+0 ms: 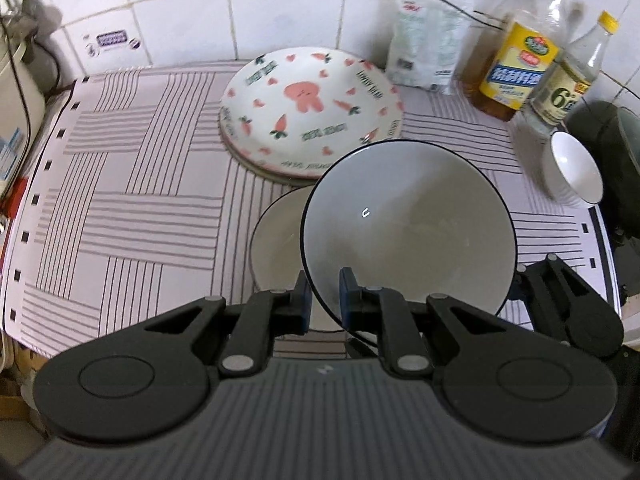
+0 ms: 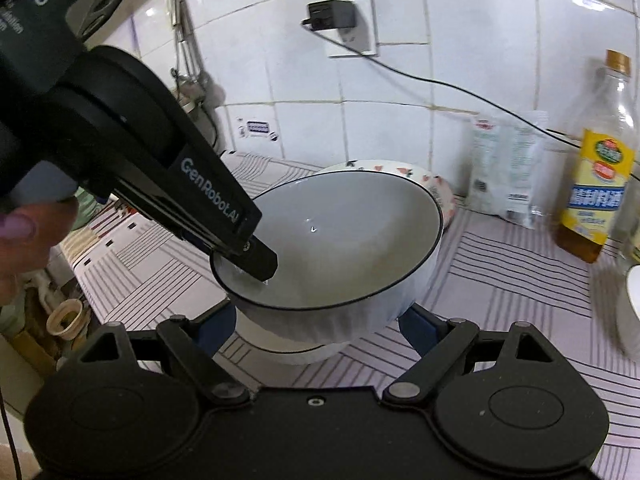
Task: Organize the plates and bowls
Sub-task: 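Carry the second bowl with the left gripper over the first bowl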
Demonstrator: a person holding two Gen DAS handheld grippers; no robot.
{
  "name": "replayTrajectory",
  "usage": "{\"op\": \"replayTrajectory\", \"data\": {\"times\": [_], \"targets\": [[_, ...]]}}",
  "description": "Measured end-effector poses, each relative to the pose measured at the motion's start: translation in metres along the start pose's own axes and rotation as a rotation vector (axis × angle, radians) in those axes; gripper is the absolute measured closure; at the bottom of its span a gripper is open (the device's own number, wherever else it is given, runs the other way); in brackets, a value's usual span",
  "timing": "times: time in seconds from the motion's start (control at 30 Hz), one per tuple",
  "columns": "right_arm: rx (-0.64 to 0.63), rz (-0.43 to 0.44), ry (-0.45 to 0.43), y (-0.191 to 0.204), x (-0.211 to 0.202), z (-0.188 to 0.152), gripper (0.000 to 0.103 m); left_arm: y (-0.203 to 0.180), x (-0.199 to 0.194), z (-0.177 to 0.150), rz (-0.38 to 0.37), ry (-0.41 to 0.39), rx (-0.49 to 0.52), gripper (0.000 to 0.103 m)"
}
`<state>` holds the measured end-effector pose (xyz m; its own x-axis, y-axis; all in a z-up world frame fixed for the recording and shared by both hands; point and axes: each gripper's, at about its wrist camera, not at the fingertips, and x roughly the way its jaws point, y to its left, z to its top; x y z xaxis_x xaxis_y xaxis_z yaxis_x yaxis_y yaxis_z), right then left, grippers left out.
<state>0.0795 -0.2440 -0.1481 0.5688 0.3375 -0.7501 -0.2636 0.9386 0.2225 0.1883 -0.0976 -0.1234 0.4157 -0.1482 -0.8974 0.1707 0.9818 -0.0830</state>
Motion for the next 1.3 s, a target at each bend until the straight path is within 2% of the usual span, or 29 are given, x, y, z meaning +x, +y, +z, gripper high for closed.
{"op": "replayTrajectory", "data": {"times": [0.3, 0.63, 0.97, 1.3], "targets": [[-0.035, 0.010, 0.025, 0.011, 0.016, -0.003, 0.012, 0.017, 0.018, -0.005, 0.032, 0.018, -0.063, 0.091], [-0.114, -0.038, 0.107, 0.025, 0.041, -0.002, 0.012, 0.024, 0.034, -0.003, 0.064, 0.050, -0.084, 0.091], [-0.155, -0.081, 0.160, 0.032, 0.051, 0.002, 0.008, 0.022, 0.047, 0.001, 0.125, 0.069, -0.066, 0.091], [-0.159, -0.084, 0.134, 0.031, 0.055, -0.002, 0.003, 0.014, 0.052, -0.002, 0.170, 0.064, -0.013, 0.086]]}}
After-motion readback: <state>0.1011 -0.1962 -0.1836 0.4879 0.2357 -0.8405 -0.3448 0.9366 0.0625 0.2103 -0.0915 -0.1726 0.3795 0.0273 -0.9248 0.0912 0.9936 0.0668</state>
